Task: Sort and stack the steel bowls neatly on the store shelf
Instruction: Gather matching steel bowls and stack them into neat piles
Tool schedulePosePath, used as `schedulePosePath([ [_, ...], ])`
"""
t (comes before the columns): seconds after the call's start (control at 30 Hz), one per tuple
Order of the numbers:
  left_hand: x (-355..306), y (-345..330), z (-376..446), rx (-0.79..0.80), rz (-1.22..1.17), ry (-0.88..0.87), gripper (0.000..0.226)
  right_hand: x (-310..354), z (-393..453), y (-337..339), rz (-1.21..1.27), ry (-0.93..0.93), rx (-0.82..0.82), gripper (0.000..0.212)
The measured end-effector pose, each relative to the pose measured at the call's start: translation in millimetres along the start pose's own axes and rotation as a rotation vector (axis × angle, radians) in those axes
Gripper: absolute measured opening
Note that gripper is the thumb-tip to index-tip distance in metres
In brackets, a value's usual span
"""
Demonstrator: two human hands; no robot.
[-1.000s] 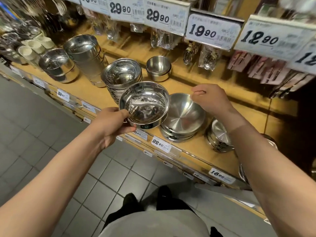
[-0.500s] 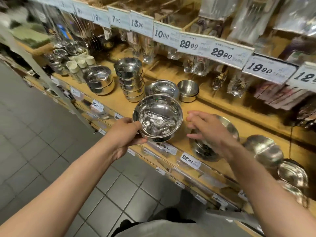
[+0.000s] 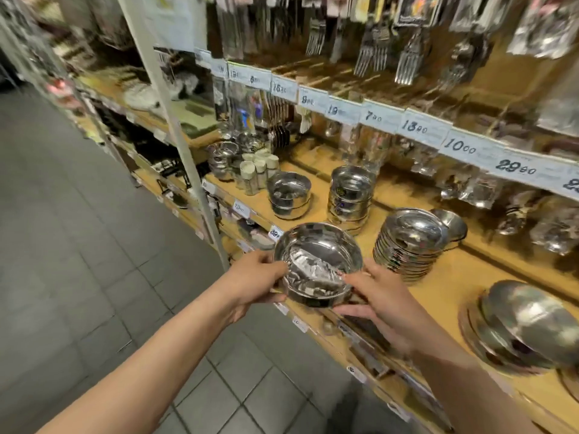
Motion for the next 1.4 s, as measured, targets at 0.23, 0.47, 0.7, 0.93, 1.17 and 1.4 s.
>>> schedulePosePath([
  [0.23,8.4,37.0,50.2,-0.021,0.034,0.013,0.006,7.3,43.0,-26.6,0.004,-0.006,-0.028,0.022],
  [0.47,-8.6,71.1,153.3,-0.086,0.1,-0.042,0.032,51.7,134.8,-43.7,0.002,0.033,-0.109,0.018],
  [0.7,-31.6,117.9,251.8,-0.171,0.086,-0.07,0.028,100.9,233.4,-77.2,0.057,0.016,-0.162,0.019],
  [0.93,-44.0,124.5,335.8,-0.124,0.199,-0.163,0.033,136.2,293.1,-82.4,0.074,0.067,-0.481,0.031],
  [1.17,-40.6,120.3,396.7,0.126,0.36,-0.18,0.026,142.5,310.0,-90.1,-0.198,0.008,-0.788,0.017],
  [1.4,-37.6,117.0,419.4,0.32,0.448,-0.202,0.027,129.2,320.7,-98.9,-0.266,-0.039,-0.983,0.019],
])
Point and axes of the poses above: each hand's wrist, its own z-axis towards the middle knuckle, its own y-axis out of the back of the hand, x = y × z, the point moved 3 cm from there along z, towards the middle knuckle, and after that the axes turned 13 degrees about -y, right-handed, at the moved point
